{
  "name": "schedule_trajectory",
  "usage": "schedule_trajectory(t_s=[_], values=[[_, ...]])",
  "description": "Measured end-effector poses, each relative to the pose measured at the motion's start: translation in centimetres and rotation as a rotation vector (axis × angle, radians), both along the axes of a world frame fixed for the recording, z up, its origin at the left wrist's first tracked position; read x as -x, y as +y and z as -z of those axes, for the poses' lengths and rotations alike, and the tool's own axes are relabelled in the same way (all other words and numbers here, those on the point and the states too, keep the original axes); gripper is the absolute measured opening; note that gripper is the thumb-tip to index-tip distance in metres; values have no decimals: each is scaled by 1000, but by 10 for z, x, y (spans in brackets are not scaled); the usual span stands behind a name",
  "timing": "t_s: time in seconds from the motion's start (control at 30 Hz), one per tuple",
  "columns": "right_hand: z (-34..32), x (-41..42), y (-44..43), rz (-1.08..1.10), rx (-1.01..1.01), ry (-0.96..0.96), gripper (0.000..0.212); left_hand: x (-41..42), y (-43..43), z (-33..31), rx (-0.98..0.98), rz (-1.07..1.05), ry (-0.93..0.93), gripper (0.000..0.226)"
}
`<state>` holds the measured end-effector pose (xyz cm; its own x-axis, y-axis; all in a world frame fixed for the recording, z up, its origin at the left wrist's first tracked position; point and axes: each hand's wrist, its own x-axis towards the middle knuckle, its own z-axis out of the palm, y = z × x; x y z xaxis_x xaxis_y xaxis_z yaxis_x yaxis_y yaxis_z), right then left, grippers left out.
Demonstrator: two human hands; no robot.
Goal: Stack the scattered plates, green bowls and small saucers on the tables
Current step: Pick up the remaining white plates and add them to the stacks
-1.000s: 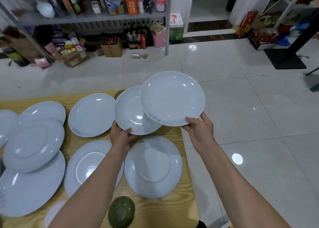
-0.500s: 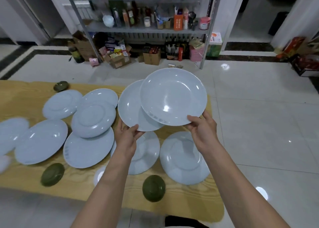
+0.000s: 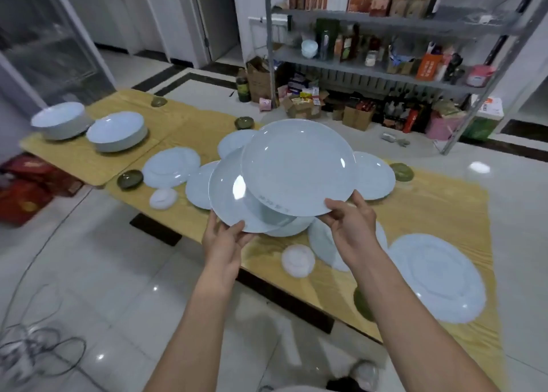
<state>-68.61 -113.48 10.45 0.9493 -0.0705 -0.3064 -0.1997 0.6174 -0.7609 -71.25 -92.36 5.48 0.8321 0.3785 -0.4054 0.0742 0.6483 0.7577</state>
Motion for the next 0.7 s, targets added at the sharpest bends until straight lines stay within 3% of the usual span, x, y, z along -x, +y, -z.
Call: schedule_trajectory(t_s=[0.33,0.7], values=[[-2,11,160,-283,16,3,48,77,143,-3,-48,-258,8,66],[-5,-46,308,-451,3,34,53,46,272,-9,-37,-444,7,79]])
